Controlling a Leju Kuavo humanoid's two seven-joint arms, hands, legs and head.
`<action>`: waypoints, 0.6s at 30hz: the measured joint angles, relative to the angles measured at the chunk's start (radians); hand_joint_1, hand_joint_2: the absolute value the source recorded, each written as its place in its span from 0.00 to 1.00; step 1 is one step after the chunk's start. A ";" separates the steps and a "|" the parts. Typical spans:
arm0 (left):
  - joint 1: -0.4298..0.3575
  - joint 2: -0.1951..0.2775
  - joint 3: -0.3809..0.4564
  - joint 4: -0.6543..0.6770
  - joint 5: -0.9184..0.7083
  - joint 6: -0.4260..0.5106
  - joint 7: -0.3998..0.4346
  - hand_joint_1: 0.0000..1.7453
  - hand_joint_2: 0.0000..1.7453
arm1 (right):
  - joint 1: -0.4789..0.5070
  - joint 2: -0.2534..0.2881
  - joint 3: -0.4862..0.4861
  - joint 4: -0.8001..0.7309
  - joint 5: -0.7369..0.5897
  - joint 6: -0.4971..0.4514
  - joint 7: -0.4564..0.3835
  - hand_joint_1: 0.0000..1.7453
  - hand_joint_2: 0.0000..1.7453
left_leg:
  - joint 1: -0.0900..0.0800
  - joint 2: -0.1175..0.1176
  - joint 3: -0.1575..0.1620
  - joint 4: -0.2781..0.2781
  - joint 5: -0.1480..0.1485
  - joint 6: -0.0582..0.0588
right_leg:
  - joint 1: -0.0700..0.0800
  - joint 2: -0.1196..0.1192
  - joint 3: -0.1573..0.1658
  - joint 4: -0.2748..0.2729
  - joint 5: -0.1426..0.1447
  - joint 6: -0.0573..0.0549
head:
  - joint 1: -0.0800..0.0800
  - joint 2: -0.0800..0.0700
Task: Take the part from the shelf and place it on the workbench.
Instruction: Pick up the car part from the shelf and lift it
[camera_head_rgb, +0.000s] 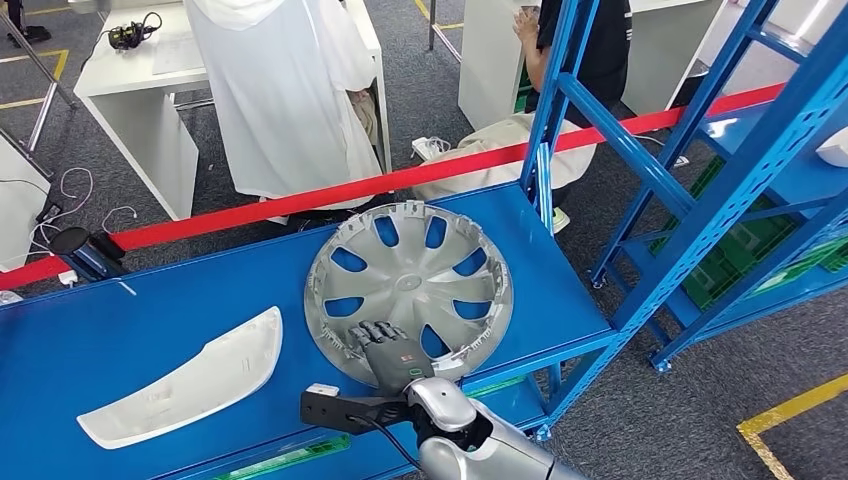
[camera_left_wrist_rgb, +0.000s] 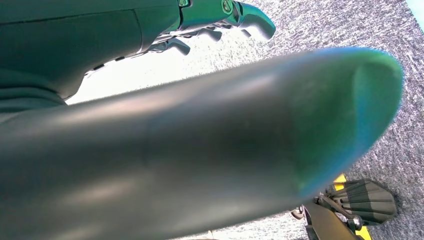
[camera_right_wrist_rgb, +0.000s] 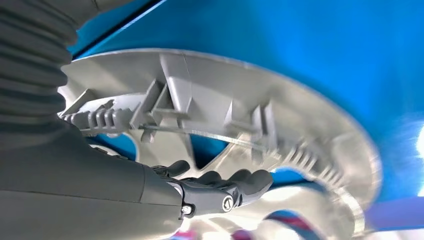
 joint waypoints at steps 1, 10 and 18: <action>0.000 0.000 0.001 0.000 0.000 0.000 -0.001 0.00 0.00 | 0.009 -0.006 -0.004 -0.013 0.010 -0.009 0.008 0.00 1.00 | 0.000 0.000 0.000 0.000 0.000 0.000 | 0.000 0.000 0.000 0.000 0.000 0.000 | 0.000 0.000; 0.009 0.000 0.014 0.000 0.001 0.000 -0.009 0.00 0.00 | 0.116 -0.060 -0.091 -0.184 0.096 -0.039 0.061 0.07 1.00 | 0.000 0.000 -0.002 0.000 0.000 0.000 | 0.000 -0.001 -0.002 0.000 0.001 0.001 | 0.000 0.000; 0.010 0.000 0.022 0.000 0.001 -0.001 -0.013 0.00 0.00 | 0.154 -0.068 -0.151 -0.212 0.079 0.002 0.050 1.00 1.00 | 0.000 0.000 -0.002 0.000 0.000 0.000 | 0.000 -0.001 -0.002 0.000 0.000 0.000 | 0.000 0.000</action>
